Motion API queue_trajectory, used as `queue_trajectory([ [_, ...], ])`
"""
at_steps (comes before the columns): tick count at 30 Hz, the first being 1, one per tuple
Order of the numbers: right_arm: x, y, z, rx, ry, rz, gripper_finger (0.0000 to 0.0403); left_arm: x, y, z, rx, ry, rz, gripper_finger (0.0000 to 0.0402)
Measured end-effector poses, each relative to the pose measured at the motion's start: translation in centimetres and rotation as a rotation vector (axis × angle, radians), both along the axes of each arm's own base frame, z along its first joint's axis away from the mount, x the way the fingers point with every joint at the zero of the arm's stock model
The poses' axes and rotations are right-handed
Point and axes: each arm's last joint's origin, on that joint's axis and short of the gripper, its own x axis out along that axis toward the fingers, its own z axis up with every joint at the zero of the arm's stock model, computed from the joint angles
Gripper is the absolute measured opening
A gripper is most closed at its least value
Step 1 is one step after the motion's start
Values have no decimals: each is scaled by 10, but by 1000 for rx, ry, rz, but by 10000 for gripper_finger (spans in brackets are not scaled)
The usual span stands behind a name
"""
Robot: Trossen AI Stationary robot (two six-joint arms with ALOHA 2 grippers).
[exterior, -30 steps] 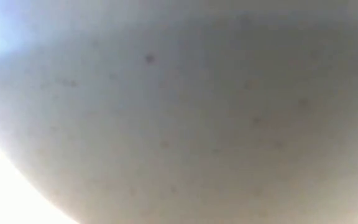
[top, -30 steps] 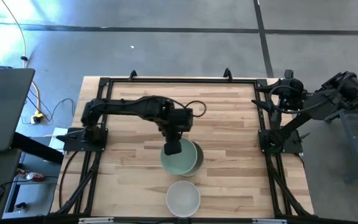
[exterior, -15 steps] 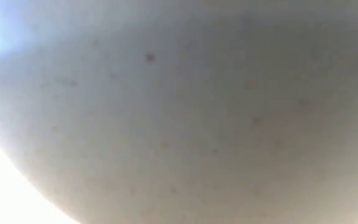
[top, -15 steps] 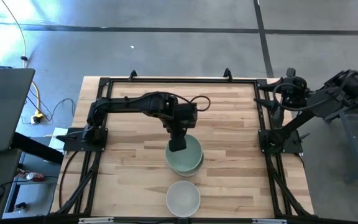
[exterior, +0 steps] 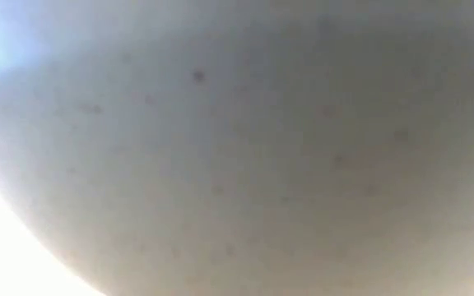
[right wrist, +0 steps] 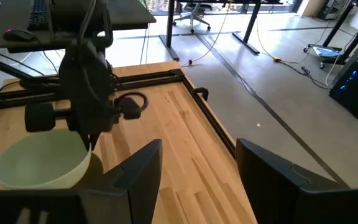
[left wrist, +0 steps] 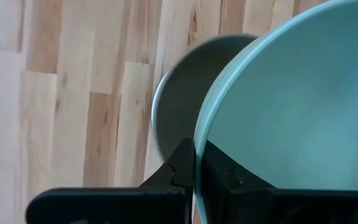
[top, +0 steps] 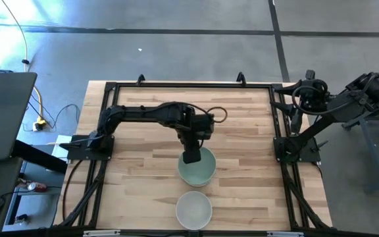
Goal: Nest bowls inside each other
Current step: Stack the blue bowl on top of the gray bowl
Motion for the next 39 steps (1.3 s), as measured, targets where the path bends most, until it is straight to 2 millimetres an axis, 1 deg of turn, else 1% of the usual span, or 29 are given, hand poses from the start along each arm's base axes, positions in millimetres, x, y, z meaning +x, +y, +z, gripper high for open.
queue_trajectory([
  [6,0,0,0,-3,5,0,197,9,-1,-17,-14,43,-13,0],
  [11,-3,-2,0,-1,1,0,197,12,0,-24,0,64,-9,0],
  [21,-8,-5,0,-4,-1,3,197,11,8,-24,52,85,49,0],
  [30,-11,-8,1,0,-11,1,197,10,8,-24,71,91,62,0],
  [39,-11,-8,1,0,-11,0,197,14,6,-33,74,114,55,0],
])
